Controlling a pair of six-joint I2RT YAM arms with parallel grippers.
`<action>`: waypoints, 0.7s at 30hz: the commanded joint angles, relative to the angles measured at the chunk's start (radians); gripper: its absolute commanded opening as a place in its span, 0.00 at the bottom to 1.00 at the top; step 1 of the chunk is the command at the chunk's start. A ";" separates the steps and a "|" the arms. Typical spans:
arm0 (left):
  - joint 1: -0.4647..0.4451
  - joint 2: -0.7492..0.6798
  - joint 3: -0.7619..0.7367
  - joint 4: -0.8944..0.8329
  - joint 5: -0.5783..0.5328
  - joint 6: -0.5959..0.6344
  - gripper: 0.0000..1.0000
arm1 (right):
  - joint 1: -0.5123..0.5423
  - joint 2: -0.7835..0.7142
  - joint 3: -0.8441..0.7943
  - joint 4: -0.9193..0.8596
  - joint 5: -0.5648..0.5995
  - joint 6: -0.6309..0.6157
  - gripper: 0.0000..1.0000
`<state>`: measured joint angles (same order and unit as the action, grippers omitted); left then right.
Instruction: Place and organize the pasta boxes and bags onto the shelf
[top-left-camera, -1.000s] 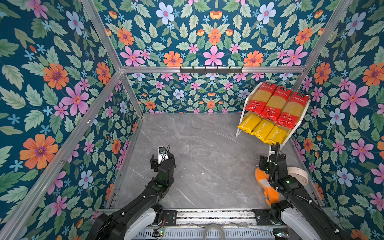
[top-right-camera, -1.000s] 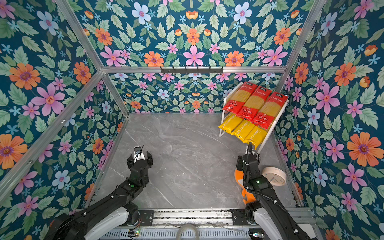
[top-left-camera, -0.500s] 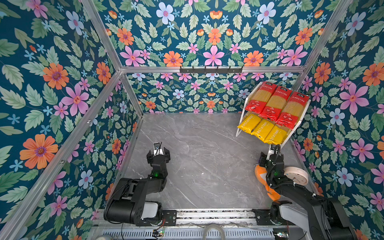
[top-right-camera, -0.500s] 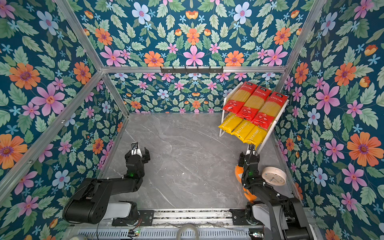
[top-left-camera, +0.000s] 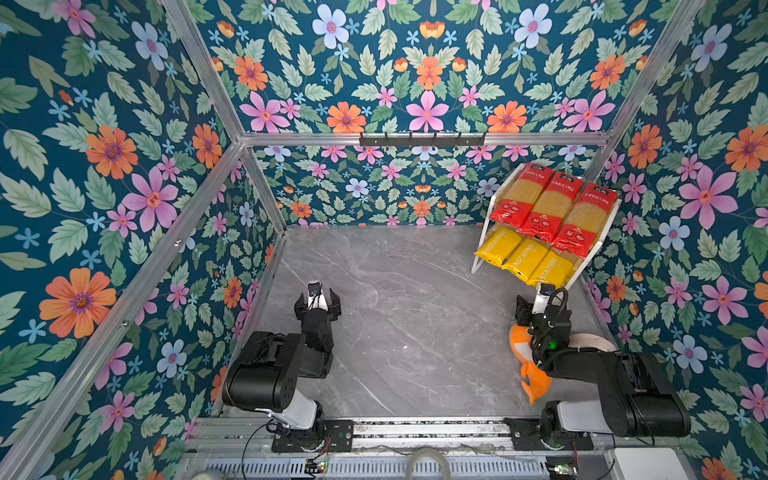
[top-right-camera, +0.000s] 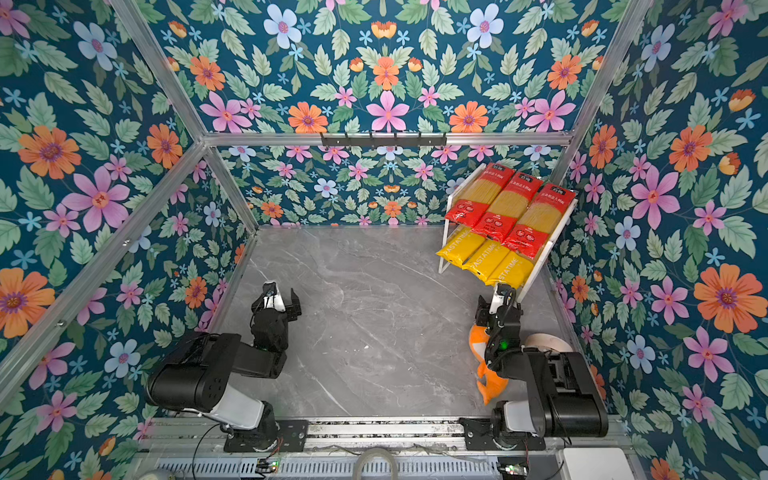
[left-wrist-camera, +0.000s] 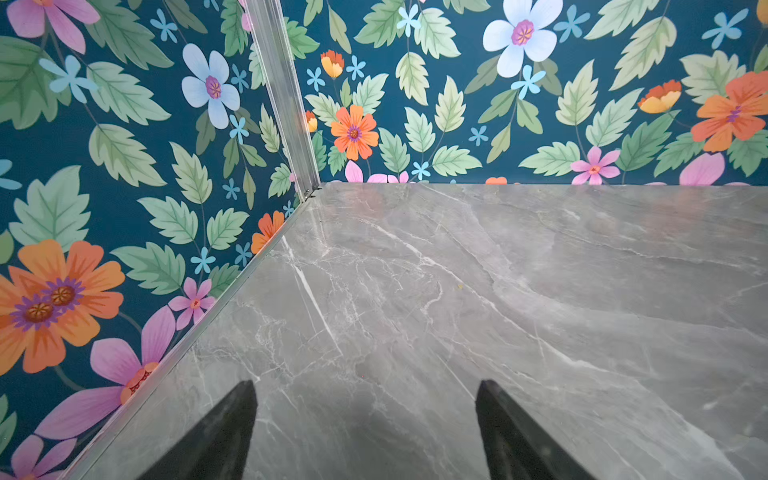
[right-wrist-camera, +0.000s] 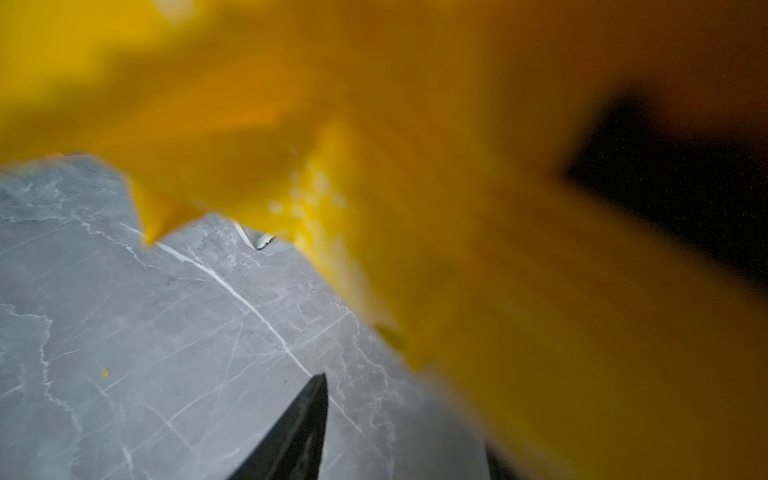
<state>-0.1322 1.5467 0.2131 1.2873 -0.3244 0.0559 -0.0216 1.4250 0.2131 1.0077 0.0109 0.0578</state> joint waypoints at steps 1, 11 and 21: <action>0.009 0.006 0.002 0.041 0.036 -0.010 0.85 | 0.000 0.023 0.009 0.075 -0.071 -0.037 0.60; 0.048 0.059 0.045 -0.002 0.061 -0.050 0.86 | 0.000 0.021 0.047 0.011 -0.085 -0.045 0.63; 0.065 0.059 0.060 -0.031 0.067 -0.068 0.94 | 0.000 0.026 0.056 -0.021 -0.059 -0.038 0.85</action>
<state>-0.0692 1.6073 0.2699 1.2549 -0.2642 -0.0006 -0.0216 1.4498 0.2649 0.9871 -0.0662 0.0238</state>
